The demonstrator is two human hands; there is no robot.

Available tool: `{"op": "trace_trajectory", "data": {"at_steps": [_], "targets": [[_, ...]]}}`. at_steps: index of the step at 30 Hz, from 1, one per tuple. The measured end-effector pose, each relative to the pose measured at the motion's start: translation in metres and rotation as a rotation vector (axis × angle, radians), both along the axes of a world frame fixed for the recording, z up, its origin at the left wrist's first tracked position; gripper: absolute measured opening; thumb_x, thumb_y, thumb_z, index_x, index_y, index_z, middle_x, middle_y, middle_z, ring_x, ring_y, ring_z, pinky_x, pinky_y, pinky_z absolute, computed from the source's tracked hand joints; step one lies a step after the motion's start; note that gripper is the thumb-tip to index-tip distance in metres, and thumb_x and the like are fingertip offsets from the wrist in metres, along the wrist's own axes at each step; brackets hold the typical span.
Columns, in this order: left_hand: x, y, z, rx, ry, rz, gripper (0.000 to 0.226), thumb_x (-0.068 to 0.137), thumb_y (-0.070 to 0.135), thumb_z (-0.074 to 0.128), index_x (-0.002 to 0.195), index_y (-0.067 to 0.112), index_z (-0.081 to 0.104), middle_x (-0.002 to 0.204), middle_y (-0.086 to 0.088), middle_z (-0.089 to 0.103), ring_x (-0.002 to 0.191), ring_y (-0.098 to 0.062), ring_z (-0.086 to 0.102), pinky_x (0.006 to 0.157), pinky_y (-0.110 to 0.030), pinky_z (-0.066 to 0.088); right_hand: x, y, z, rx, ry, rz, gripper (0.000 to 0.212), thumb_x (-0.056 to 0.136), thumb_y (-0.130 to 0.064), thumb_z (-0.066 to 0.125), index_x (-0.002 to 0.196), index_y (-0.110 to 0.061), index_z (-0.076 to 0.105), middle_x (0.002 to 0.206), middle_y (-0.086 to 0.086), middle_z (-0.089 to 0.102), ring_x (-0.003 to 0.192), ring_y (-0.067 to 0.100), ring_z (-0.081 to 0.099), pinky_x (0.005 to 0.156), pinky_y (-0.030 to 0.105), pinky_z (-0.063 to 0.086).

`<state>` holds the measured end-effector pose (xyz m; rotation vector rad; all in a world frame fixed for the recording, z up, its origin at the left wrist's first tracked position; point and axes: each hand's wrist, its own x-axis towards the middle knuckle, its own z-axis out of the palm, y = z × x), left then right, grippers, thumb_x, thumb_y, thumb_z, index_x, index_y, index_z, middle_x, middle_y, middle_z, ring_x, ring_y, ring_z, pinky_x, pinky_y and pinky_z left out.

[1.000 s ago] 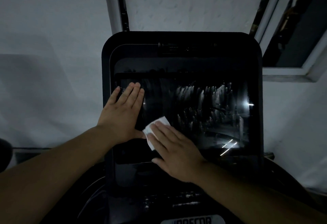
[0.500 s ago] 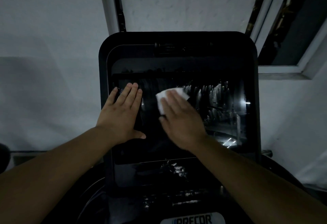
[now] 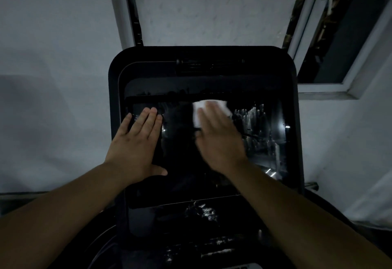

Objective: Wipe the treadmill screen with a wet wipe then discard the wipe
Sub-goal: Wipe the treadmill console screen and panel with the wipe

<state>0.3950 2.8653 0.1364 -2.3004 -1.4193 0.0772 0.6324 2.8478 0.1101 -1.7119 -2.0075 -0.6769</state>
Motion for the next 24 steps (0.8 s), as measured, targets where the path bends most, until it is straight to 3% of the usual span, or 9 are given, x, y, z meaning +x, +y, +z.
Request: {"op": "trace_trajectory", "data": {"at_steps": [3, 6, 10, 13, 18, 21, 24], "targets": [[-0.001, 0.000, -0.001, -0.003, -0.015, -0.001, 0.142, 0.070, 0.098, 0.038, 0.152, 0.007, -0.034, 0.162, -0.014, -0.037, 0.151, -0.026, -0.033, 0.125, -0.054, -0.009, 0.057, -0.006, 0.002, 0.080, 0.052, -0.144, 0.058, 0.104, -0.030, 0.039, 0.150, 0.006, 0.040, 0.157, 0.031, 0.038, 0.152, 0.043, 0.028, 0.124, 0.052, 0.029], [0.000, 0.000, -0.001, -0.007, -0.014, -0.004, 0.142, 0.070, 0.097, 0.040, 0.152, 0.007, -0.034, 0.162, -0.014, -0.038, 0.151, -0.026, -0.033, 0.125, -0.054, -0.009, 0.049, 0.001, 0.006, 0.054, 0.165, -0.205, 0.064, 0.104, -0.036, 0.032, 0.152, 0.006, 0.036, 0.159, 0.033, 0.034, 0.155, 0.041, 0.022, 0.127, 0.049, 0.020], [0.002, -0.002, 0.000, 0.009, -0.045, -0.009, 0.144, 0.070, 0.095, 0.046, 0.154, 0.008, -0.031, 0.163, -0.013, -0.034, 0.152, -0.025, -0.029, 0.125, -0.053, -0.010, -0.026, 0.015, 0.012, 0.063, 0.170, 0.017, 0.066, 0.099, -0.038, 0.035, 0.153, -0.001, 0.040, 0.162, 0.024, 0.034, 0.156, 0.036, 0.021, 0.128, 0.045, 0.018], [0.002, -0.002, 0.000, 0.009, -0.046, -0.011, 0.144, 0.069, 0.095, 0.047, 0.155, 0.009, -0.029, 0.164, -0.013, -0.032, 0.153, -0.025, -0.028, 0.125, -0.053, -0.011, -0.056, 0.015, 0.017, -0.002, 0.122, 0.119, 0.068, 0.098, -0.039, 0.027, 0.156, -0.006, 0.034, 0.168, 0.017, 0.026, 0.159, 0.028, 0.013, 0.129, 0.041, 0.013], [0.001, -0.001, 0.000, -0.004, -0.041, 0.001, 0.144, 0.069, 0.097, 0.044, 0.154, 0.009, -0.031, 0.164, -0.013, -0.034, 0.152, -0.025, -0.030, 0.125, -0.054, -0.011, 0.019, 0.008, 0.014, -0.008, 0.057, 0.000, 0.067, 0.098, -0.038, 0.032, 0.152, 0.000, 0.042, 0.162, 0.023, 0.035, 0.156, 0.034, 0.023, 0.124, 0.049, 0.029], [0.005, -0.005, 0.002, -0.030, -0.050, 0.025, 0.144, 0.069, 0.096, 0.045, 0.154, 0.008, -0.031, 0.164, -0.015, -0.034, 0.152, -0.026, -0.031, 0.125, -0.054, -0.012, 0.051, 0.000, 0.009, -0.029, 0.112, -0.092, 0.068, 0.100, -0.039, 0.028, 0.156, -0.001, 0.033, 0.166, 0.022, 0.027, 0.158, 0.033, 0.015, 0.124, 0.052, 0.028], [0.023, -0.011, 0.012, -0.030, -0.116, -0.002, 0.145, 0.069, 0.095, 0.048, 0.154, 0.007, -0.030, 0.164, -0.014, -0.035, 0.152, -0.025, -0.031, 0.125, -0.053, -0.012, 0.025, 0.001, 0.011, -0.009, 0.185, -0.101, 0.071, 0.097, -0.039, 0.028, 0.155, 0.002, 0.034, 0.165, 0.025, 0.027, 0.157, 0.035, 0.017, 0.125, 0.051, 0.026]]}}
